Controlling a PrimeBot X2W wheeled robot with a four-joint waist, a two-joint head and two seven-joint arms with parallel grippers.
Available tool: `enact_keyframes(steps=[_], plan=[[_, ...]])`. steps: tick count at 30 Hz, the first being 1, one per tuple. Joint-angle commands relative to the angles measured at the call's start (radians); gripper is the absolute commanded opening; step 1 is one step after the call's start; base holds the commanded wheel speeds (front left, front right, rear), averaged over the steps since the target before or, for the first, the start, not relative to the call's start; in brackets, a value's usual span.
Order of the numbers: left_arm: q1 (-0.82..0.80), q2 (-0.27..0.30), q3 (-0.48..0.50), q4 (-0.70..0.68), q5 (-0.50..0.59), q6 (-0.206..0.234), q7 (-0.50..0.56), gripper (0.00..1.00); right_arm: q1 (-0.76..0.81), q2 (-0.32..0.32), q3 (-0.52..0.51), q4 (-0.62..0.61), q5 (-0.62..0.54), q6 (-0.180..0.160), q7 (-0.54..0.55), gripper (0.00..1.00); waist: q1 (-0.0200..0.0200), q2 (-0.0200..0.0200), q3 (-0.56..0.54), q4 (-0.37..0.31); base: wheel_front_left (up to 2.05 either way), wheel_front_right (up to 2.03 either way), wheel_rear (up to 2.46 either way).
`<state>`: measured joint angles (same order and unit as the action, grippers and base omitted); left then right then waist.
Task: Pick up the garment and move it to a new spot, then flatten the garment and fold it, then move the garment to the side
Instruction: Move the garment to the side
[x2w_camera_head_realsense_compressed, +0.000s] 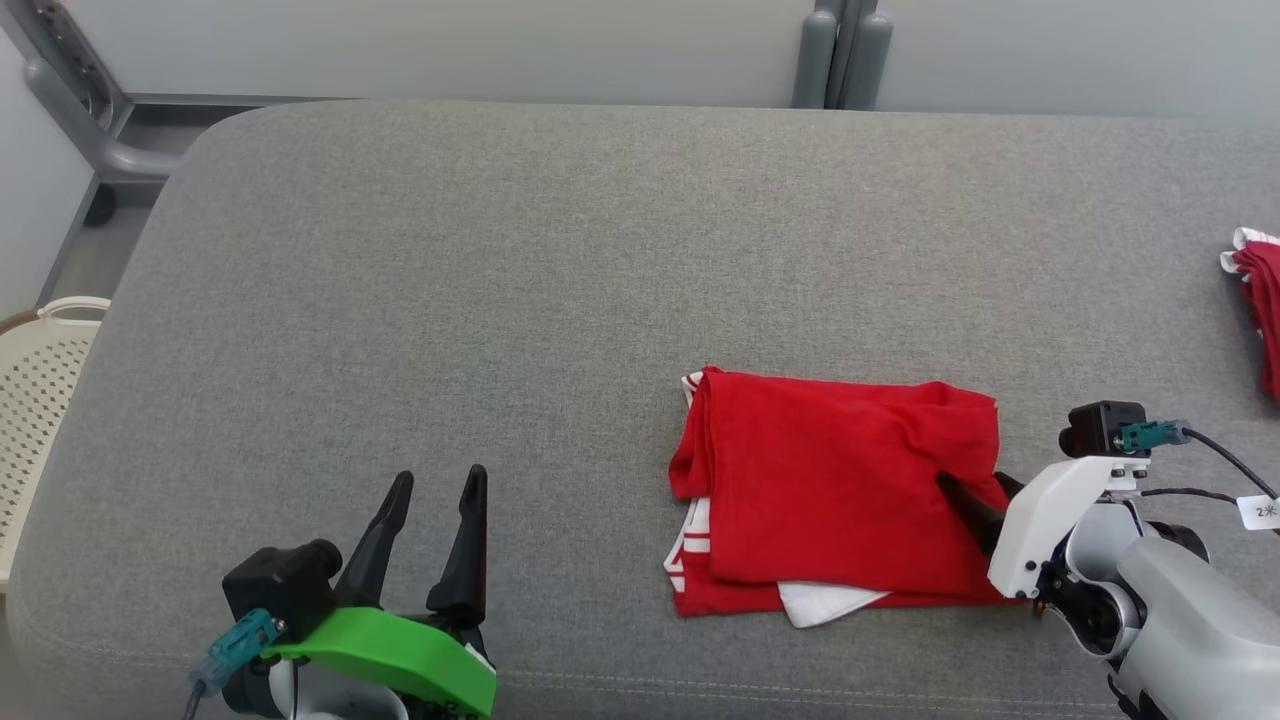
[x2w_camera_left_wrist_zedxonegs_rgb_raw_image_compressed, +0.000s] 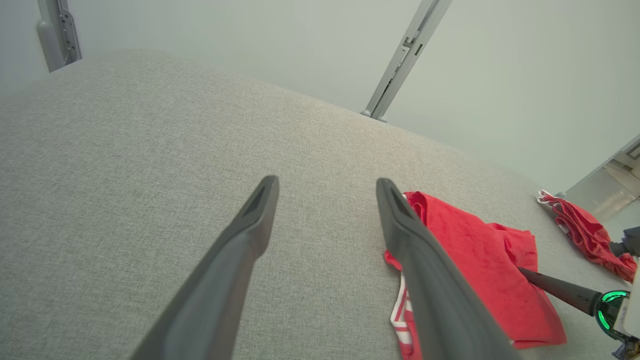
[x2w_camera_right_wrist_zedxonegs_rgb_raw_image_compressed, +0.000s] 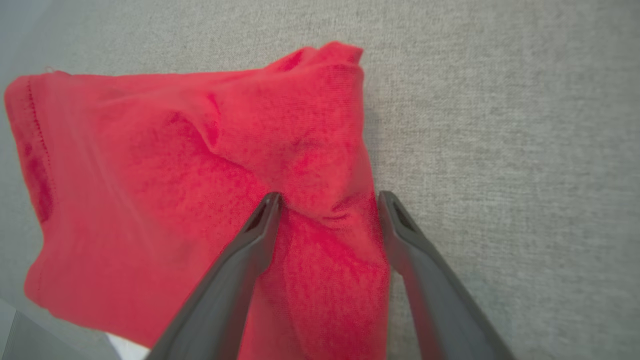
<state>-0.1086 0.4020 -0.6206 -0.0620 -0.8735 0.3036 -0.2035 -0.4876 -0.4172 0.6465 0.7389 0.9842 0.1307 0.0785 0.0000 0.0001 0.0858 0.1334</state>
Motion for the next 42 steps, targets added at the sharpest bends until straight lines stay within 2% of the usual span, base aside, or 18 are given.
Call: enact_keyframes(steps=[1, 3, 4, 5, 6, 7, 8, 9, 15, 20, 27, 31, 36, 42], plan=[[-0.014, 0.008, 0.001, 0.002, 0.008, -0.002, -0.001, 1.00, -0.006, 0.008, 0.002, 0.007, 0.026, 0.000, 0.008, 1.00, 0.0000, -0.0001, 0.006, 0.012, 0.00, 0.00, 0.00], [-0.015, 0.009, 0.002, 0.000, 0.009, -0.001, -0.002, 1.00, -0.010, 0.010, 0.005, 0.015, 0.039, 0.000, 0.012, 1.00, 0.0000, -0.0001, 0.006, 0.016, 0.00, 0.00, 0.00], [-0.015, 0.010, 0.003, -0.001, 0.009, 0.000, -0.002, 1.00, -0.011, 0.012, 0.008, 0.018, 0.046, 0.000, 0.012, 0.91, 0.0000, -0.0001, 0.005, 0.018, 0.00, 0.00, 0.00], [-0.015, 0.011, 0.003, -0.002, 0.009, 0.001, -0.003, 1.00, -0.013, 0.015, 0.011, 0.022, 0.050, 0.000, 0.012, 0.55, 0.0000, -0.0001, 0.004, 0.019, 0.00, 0.00, 0.00], [-0.014, 0.012, 0.004, -0.002, 0.009, 0.002, -0.003, 1.00, -0.016, 0.016, 0.016, 0.023, 0.055, 0.000, 0.011, 0.40, 0.0000, -0.0001, 0.003, 0.020, 0.00, 0.00, 0.00], [-0.014, 0.013, 0.004, -0.003, 0.009, 0.002, -0.003, 1.00, -0.020, 0.017, 0.021, 0.025, 0.059, 0.000, 0.009, 0.30, 0.0000, -0.0001, 0.002, 0.021, 0.00, 0.00, 0.00], [-0.015, 0.013, 0.004, -0.003, 0.009, 0.003, -0.003, 1.00, -0.023, 0.019, 0.026, 0.023, 0.064, 0.000, 0.003, 0.13, 0.0000, -0.0001, 0.002, 0.021, 0.00, 0.00, 0.00], [-0.015, 0.013, 0.004, -0.003, 0.009, 0.004, -0.004, 1.00, -0.026, 0.021, 0.029, 0.024, 0.068, 0.000, -0.004, 0.00, 0.0000, -0.0001, 0.001, 0.021, 0.00, 0.00, 0.00], [-0.014, 0.016, 0.003, -0.010, 0.017, 0.006, -0.009, 1.00, -0.049, 0.026, 0.045, 0.026, 0.084, 0.000, -0.040, 0.00, 0.0000, -0.0001, -0.006, 0.008, 0.00, 0.00, 0.00], [0.007, 0.017, 0.000, -0.014, 0.015, 0.007, -0.010, 1.00, -0.073, 0.001, 0.065, 0.014, 0.092, 0.000, -0.056, 0.00, 0.0000, -0.0001, -0.024, -0.031, 0.00, 0.00, 0.00], [0.021, 0.013, -0.010, -0.025, 0.015, 0.013, -0.007, 1.00, -0.112, -0.054, 0.086, 0.009, 0.086, 0.000, -0.036, 0.00, 0.0000, -0.0001, -0.050, -0.128, 0.00, 0.00, 0.00], [0.024, 0.006, -0.015, -0.031, 0.018, 0.011, -0.011, 1.00, -0.154, -0.087, 0.090, 0.011, 0.070, 0.000, -0.013, 0.00, 0.0000, -0.0001, -0.053, -0.213, 0.00, 0.00, 0.00], [-0.004, -0.010, -0.028, -0.036, 0.031, 0.003, -0.015, 1.00, -0.195, -0.104, 0.080, 0.016, 0.058, 0.000, -0.004, 0.00, 0.0000, -0.0001, -0.024, -0.289, 0.00, 0.00, 0.00], [-0.054, -0.035, -0.052, -0.020, 0.051, -0.012, -0.014, 1.00, -0.230, -0.114, 0.061, 0.016, 0.047, 0.000, -0.009, 0.00, 0.0000, -0.0001, 0.031, -0.341, 0.00, 0.00, 0.00]])
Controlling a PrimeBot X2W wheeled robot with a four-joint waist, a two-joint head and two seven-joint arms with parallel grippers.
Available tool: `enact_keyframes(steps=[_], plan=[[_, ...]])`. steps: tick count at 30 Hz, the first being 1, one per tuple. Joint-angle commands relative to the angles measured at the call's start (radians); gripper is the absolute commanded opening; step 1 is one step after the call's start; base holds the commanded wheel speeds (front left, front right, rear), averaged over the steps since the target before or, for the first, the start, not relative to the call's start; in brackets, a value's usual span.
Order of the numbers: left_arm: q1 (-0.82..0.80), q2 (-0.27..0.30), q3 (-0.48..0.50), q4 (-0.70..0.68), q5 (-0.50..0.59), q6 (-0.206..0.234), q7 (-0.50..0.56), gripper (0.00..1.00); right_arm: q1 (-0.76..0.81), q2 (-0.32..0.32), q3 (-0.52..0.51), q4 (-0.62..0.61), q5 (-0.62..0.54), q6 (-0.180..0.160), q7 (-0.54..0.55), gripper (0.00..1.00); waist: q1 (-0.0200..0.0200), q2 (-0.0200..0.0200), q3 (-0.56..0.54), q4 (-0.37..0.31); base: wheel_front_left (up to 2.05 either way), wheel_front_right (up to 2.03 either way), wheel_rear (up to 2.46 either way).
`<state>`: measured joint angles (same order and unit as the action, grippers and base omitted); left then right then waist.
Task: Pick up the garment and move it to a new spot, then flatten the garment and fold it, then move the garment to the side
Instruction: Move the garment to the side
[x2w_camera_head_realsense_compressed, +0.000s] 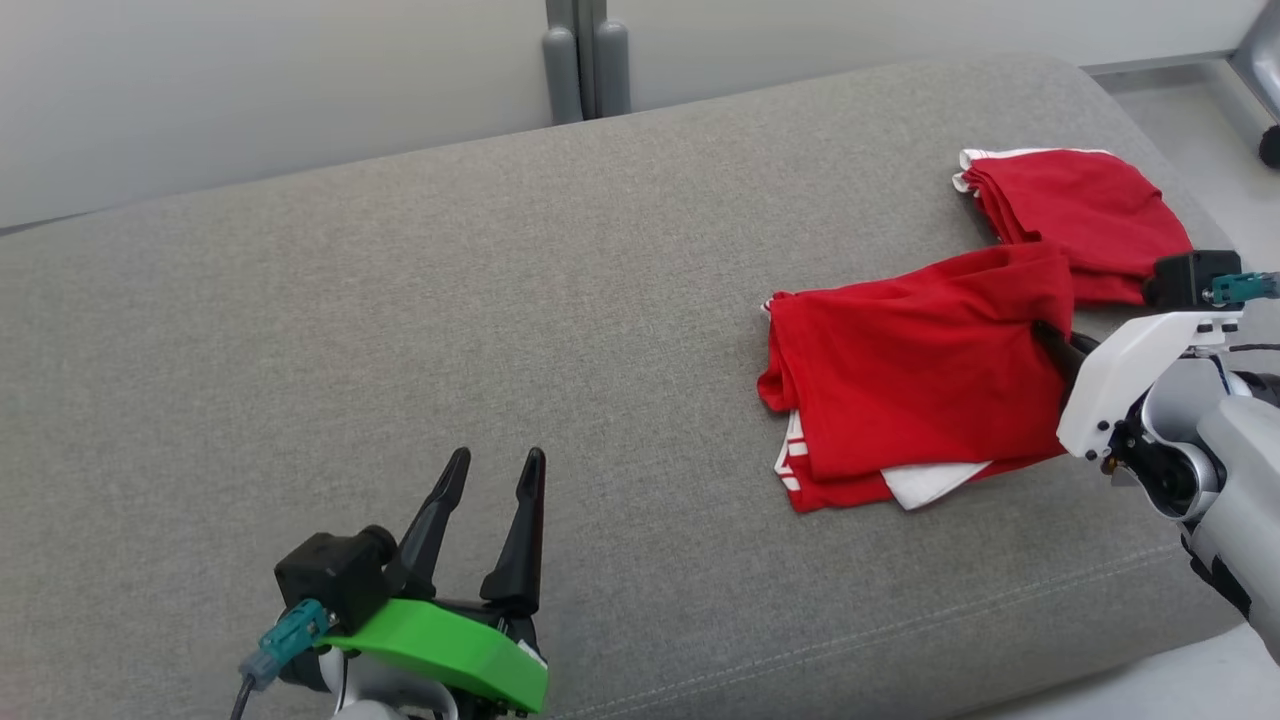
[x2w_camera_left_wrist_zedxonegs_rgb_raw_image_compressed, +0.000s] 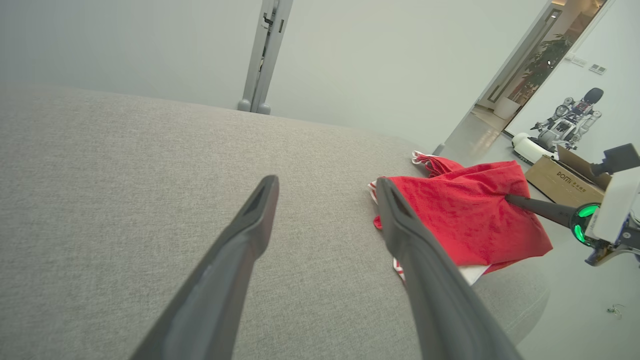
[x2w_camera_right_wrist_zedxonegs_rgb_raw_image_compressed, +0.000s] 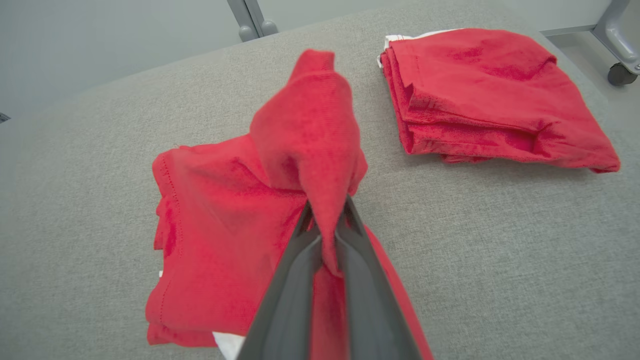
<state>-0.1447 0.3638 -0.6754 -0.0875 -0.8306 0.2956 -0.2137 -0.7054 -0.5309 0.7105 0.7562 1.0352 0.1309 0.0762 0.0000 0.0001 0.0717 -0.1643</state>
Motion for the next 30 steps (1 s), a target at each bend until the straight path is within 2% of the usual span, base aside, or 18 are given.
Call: enact_keyframes(steps=[1, 7, 16, 25, 30], plan=[[-0.026, 0.000, -0.001, 0.009, 0.010, -0.007, -0.003, 1.00, -0.016, -0.001, -0.004, -0.002, -0.006, 0.000, -0.008, 0.00, 0.0000, -0.0001, 0.053, -0.048, 0.00, 0.00, 0.00], [-0.062, -0.012, -0.012, 0.021, 0.024, -0.016, -0.002, 1.00, -0.030, 0.002, -0.022, 0.001, -0.010, 0.000, -0.017, 0.00, 0.0000, -0.0001, 0.083, -0.054, 0.00, 0.00, 0.00], [-0.088, -0.007, -0.028, 0.007, 0.047, -0.016, 0.010, 1.00, -0.098, 0.014, -0.064, 0.020, -0.022, 0.000, -0.020, 0.00, 0.0000, -0.0001, 0.116, -0.023, 0.00, 0.00, 0.00], [-0.106, 0.011, -0.029, -0.034, 0.064, 0.002, 0.024, 1.00, -0.260, -0.011, -0.130, 0.114, -0.074, 0.000, 0.038, 0.00, 0.0000, -0.0001, 0.159, 0.020, 0.00, 0.00, 0.00], [-0.107, 0.025, -0.022, -0.060, 0.068, 0.015, 0.031, 1.00, -0.343, -0.046, -0.157, 0.165, -0.118, 0.000, 0.092, 0.00, 0.0000, -0.0001, 0.167, 0.033, 0.00, 0.00, 0.00]])
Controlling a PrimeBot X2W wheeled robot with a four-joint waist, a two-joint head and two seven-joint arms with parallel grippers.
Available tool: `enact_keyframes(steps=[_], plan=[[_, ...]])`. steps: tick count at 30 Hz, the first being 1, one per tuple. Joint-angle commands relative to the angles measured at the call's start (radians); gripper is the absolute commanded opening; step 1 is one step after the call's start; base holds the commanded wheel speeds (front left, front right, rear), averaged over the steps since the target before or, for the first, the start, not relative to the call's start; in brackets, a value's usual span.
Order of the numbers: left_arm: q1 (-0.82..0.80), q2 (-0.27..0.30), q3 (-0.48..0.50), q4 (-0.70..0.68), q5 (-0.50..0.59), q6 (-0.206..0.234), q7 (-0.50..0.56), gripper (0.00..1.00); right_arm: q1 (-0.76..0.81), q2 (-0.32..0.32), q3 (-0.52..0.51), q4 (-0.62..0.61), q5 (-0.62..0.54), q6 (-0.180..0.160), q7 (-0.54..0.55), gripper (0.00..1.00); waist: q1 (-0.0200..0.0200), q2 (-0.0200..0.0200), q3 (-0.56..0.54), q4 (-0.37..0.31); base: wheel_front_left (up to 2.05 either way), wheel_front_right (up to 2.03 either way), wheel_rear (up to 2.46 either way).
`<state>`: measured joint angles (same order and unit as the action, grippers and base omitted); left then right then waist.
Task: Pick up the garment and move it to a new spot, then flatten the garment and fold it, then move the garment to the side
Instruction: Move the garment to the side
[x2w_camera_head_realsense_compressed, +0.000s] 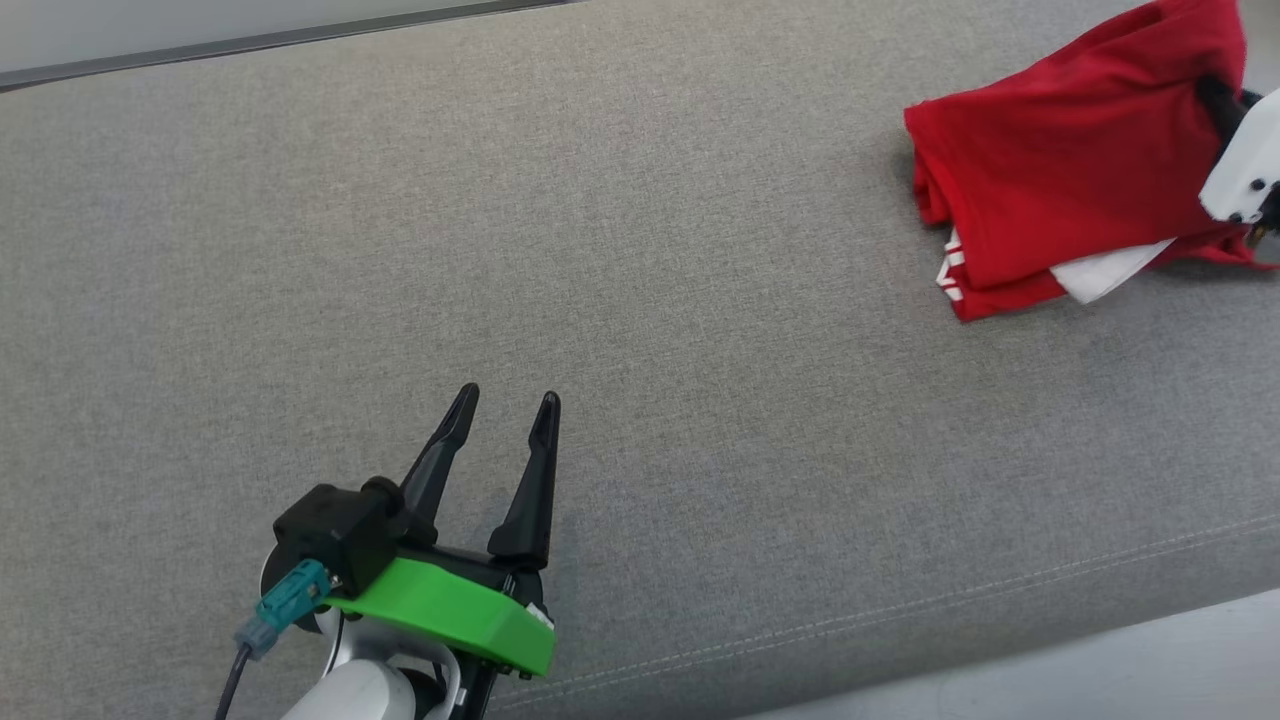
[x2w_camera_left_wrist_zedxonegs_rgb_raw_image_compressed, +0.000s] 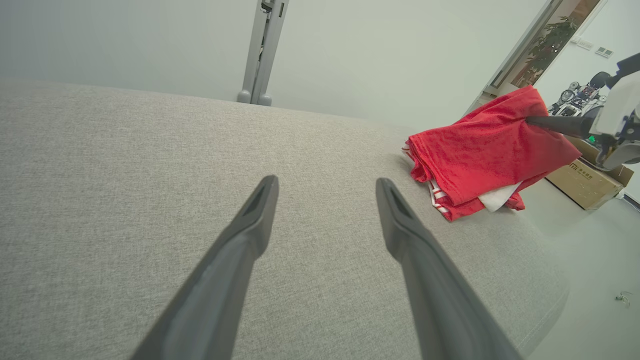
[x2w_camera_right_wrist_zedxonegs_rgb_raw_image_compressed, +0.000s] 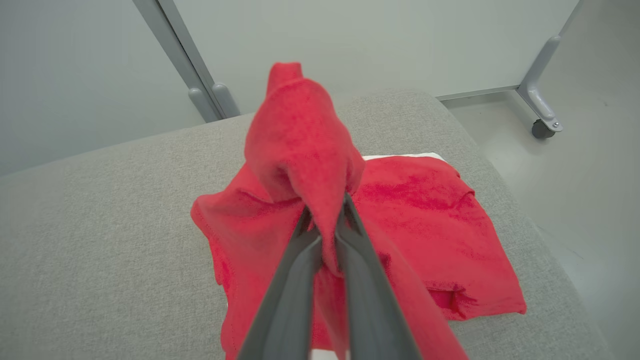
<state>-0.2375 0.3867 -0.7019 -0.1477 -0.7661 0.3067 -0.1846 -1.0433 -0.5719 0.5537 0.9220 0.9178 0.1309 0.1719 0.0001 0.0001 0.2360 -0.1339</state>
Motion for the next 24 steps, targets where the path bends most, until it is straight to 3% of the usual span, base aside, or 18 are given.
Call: enact_keyframes(steps=[1, 17, 24], plan=[[-0.012, 0.005, 0.004, -0.004, 0.004, 0.005, 0.004, 1.00, -0.019, -0.013, -0.010, 0.006, -0.007, 0.000, 0.005, 0.00, -0.0001, -0.0001, 0.003, 0.004, 0.00, 0.00, 0.00], [0.008, 0.036, 0.015, -0.071, 0.002, 0.032, 0.020, 1.00, -0.122, -0.118, -0.073, -0.063, -0.112, 0.000, 0.218, 0.00, -0.0001, -0.0001, 0.000, 0.008, 0.00, 0.00, 0.00], [-0.034, 0.060, 0.019, -0.097, 0.019, 0.040, 0.041, 1.00, -0.077, -0.105, -0.147, -0.016, -0.161, -0.001, 0.144, 0.00, -0.0001, -0.0001, 0.058, 0.030, 0.00, 0.00, 0.00]])
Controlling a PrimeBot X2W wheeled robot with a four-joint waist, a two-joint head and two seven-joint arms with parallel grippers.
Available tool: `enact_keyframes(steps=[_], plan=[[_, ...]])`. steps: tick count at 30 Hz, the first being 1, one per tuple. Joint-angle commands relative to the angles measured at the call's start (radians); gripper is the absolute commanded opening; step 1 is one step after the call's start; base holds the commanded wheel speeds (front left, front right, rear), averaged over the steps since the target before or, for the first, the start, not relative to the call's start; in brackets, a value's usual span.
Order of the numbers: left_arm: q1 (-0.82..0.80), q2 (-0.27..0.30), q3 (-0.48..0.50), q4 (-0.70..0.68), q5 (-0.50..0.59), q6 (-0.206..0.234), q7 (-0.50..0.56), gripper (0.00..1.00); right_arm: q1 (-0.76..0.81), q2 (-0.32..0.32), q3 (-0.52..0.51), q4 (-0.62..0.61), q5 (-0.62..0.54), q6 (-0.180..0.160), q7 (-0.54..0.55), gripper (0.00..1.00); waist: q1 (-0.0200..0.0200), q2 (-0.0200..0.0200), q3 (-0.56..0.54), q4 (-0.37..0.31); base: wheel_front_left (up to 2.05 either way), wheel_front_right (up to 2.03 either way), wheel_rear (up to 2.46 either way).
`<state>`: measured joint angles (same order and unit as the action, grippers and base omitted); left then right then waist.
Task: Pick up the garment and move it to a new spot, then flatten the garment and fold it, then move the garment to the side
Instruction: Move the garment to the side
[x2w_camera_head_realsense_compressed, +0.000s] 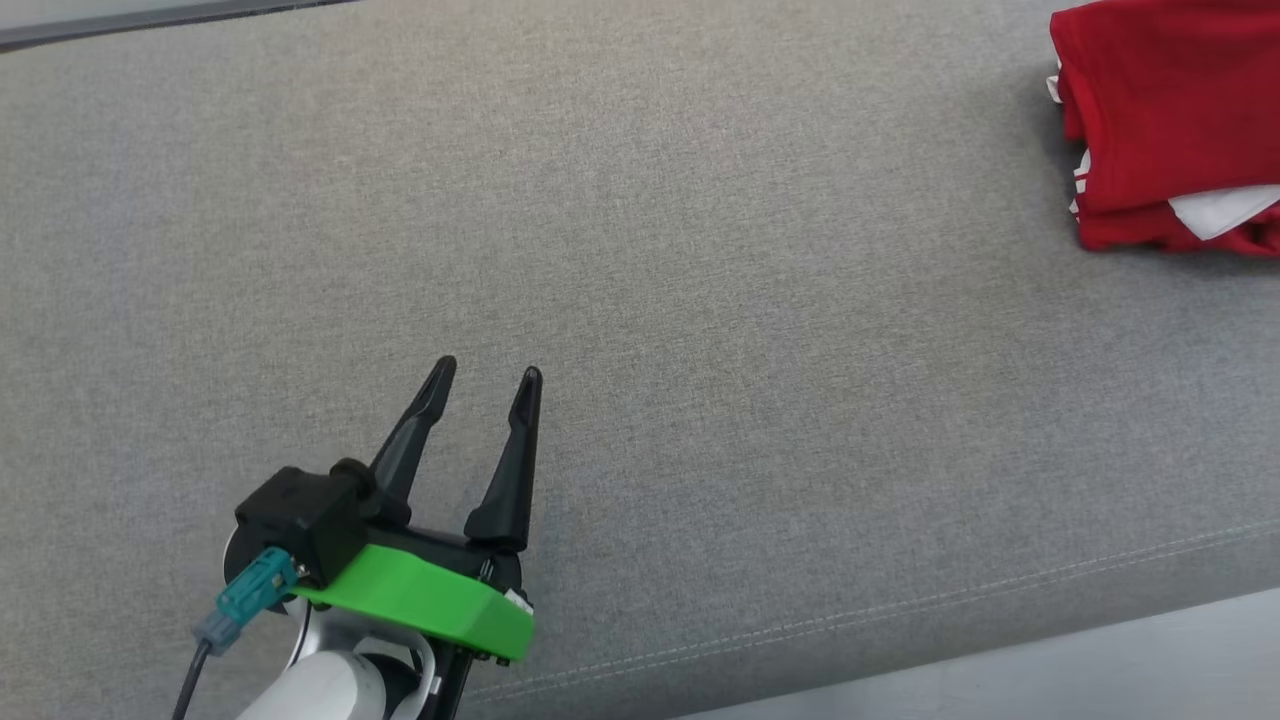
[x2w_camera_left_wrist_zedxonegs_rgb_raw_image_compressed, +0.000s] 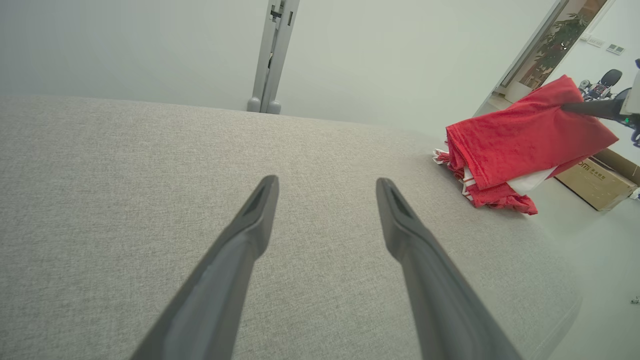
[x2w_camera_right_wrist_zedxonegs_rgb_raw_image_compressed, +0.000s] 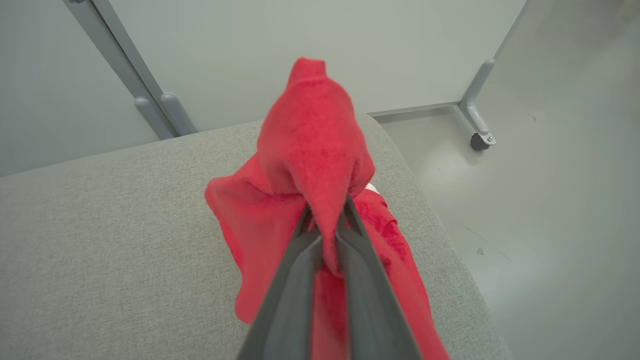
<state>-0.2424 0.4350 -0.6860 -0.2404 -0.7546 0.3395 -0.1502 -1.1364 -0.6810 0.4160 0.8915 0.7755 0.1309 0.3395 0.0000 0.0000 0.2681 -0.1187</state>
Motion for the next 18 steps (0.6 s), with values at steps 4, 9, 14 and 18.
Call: enact_keyframes(steps=[4, 9, 14, 18], plan=[[-0.046, 0.020, -0.001, -0.018, 0.021, 0.010, 0.025, 1.00, 0.023, 0.008, -0.042, 0.090, -0.078, 0.000, -0.094, 0.00, 0.0000, 0.0000, 0.056, 0.037, 0.00, 0.00, 0.00], [-0.060, 0.031, -0.005, -0.031, 0.029, 0.015, 0.041, 1.00, 0.004, -0.004, -0.065, 0.172, -0.155, -0.001, -0.176, 0.00, 0.0000, 0.0000, 0.075, 0.056, 0.00, 0.00, 0.00], [-0.071, 0.045, -0.012, -0.042, 0.039, 0.016, 0.061, 1.00, -0.025, -0.008, -0.091, 0.267, -0.224, 0.000, -0.252, 0.00, 0.0000, 0.0000, 0.096, 0.077, 0.00, 0.00, 0.00], [-0.082, 0.054, -0.019, -0.052, 0.045, 0.020, 0.082, 1.00, -0.044, -0.002, -0.101, 0.328, -0.272, -0.001, -0.302, 0.40, 0.0000, 0.0000, 0.113, 0.086, 0.00, 0.00, 0.00]])
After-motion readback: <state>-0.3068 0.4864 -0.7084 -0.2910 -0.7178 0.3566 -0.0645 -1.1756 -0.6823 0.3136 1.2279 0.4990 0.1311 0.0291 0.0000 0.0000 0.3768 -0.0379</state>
